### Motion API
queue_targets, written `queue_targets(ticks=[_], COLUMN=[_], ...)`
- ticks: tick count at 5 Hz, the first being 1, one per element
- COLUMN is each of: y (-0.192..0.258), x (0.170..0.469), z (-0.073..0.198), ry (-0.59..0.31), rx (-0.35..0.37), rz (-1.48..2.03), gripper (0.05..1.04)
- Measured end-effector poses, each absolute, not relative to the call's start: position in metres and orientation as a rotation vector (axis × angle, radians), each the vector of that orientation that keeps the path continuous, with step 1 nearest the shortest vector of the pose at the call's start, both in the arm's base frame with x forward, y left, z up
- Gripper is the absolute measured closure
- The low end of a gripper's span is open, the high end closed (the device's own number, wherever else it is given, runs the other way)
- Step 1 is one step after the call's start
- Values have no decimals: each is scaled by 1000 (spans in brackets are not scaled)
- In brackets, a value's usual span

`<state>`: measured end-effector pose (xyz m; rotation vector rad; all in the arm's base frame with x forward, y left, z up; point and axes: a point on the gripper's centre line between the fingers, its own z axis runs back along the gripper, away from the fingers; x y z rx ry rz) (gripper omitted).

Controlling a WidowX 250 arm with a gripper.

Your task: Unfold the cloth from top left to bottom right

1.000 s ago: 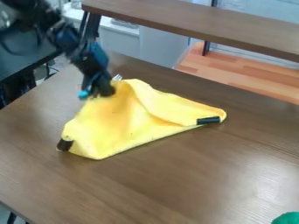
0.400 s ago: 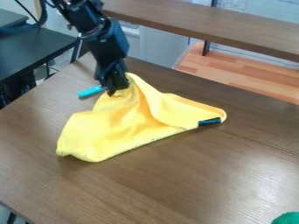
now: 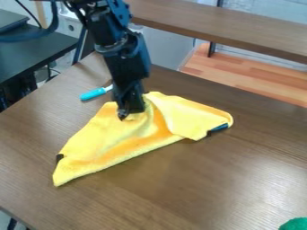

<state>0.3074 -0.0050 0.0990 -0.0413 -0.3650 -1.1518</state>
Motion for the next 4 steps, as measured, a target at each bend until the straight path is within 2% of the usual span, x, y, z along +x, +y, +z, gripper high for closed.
queue_targets(ticks=[3,4], y=[-74,-88], x=[269,261], z=[84,87], ry=[-294,-294], rx=[-205,-284], rz=[-1196,-1200], gripper=[1028,1028])
